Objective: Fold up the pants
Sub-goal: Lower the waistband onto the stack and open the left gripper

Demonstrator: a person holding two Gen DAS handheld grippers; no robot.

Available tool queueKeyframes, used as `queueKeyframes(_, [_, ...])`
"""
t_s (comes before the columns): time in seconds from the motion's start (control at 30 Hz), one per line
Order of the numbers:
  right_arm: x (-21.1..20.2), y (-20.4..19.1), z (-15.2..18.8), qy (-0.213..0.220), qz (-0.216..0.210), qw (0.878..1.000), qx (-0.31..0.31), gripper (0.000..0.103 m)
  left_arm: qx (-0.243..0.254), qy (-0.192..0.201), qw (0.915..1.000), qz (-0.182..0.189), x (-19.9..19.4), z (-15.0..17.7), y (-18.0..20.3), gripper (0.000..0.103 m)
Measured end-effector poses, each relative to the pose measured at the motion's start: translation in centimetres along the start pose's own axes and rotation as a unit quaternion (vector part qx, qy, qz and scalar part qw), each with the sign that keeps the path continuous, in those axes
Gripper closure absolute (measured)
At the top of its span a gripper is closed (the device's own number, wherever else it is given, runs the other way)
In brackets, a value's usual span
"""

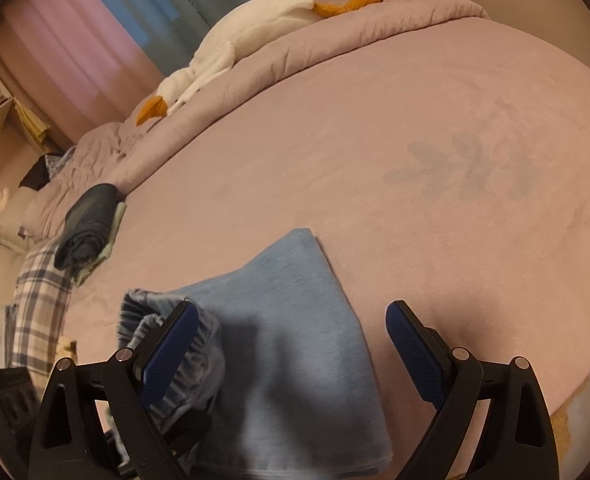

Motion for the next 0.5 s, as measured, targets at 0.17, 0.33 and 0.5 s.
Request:
queueKeyframes(0.17, [0.0,0.0,0.0,0.001,0.003,1.0,0.003,0.009,0.001,0.0,0.9991,0.041,-2.0,1.0,0.0,0.037])
queueKeyframes(0.33, [-0.1,-0.5,0.1,0.003,0.008,1.0,-0.006,0.009,-0.002,0.029,0.9976,0.063,-4.8,1.8,0.0,0.028])
queueKeyframes(0.5, [-0.2,-1.3,0.4,0.004,0.012,1.0,-0.018,0.009,-0.03,0.055,0.9967,0.052,-6.5,2.1,-2.2,0.026])
Point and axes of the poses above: each gripper's, at about its wrist camera, not at the fingertips, and x roughly the way its jaws point, y to its right, z to its underside, the point moved 2 cm from there along x, roughly the way its jaws point, and after that the axes turned 15 degrees about -y, right-handed, at the moved point
